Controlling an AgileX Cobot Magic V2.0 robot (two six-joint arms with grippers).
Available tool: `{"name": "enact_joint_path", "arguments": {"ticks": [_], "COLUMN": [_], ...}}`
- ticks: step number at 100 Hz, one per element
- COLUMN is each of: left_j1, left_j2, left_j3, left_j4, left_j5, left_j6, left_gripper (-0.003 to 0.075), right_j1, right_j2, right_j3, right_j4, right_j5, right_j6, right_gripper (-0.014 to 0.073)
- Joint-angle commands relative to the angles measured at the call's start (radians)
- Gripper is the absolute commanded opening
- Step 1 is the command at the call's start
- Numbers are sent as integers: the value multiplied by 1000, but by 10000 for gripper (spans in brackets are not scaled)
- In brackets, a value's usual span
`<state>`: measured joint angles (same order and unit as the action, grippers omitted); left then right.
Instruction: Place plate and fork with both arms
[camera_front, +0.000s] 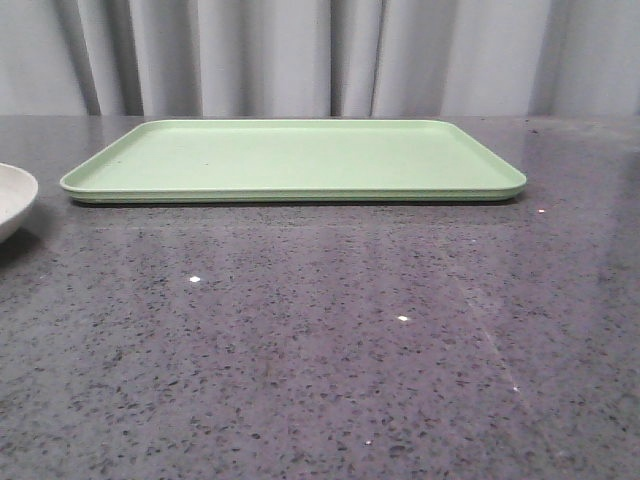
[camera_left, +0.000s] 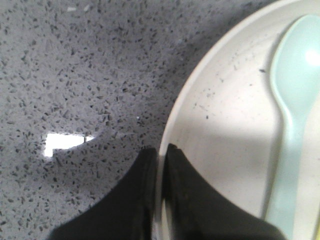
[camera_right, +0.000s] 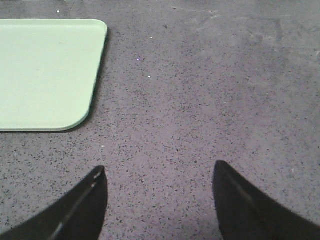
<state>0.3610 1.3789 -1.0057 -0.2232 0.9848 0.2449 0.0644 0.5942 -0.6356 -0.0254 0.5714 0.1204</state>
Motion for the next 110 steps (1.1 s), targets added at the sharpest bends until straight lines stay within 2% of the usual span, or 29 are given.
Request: {"name": "enact_joint_path", "arguments": {"ticks": [1, 34, 60, 96, 110], "left_j1": [9, 27, 34, 28, -36], "left_j2": [-55, -87, -94, -87, -66], "left_j3": [-21, -69, -110, -112, -144], "left_j4": [-34, -128, -278, -551, -562], "left_j5": [-7, 52, 96, 47, -1], "left_j6": [23, 80, 164, 206, 191], "left_gripper": [-20, -20, -20, -20, -21], "right_j1": [-6, -6, -6, -6, -6], "right_j2": [9, 9, 9, 9, 9], "right_j3": [-34, -34, -34, -34, -34], "right_j4": [-5, -5, -4, -4, -4], "right_j5": [-66, -66, -62, -56, -56], "right_j6": [-1, -1, -1, -1, -1], "right_gripper": [469, 469, 469, 469, 469]}}
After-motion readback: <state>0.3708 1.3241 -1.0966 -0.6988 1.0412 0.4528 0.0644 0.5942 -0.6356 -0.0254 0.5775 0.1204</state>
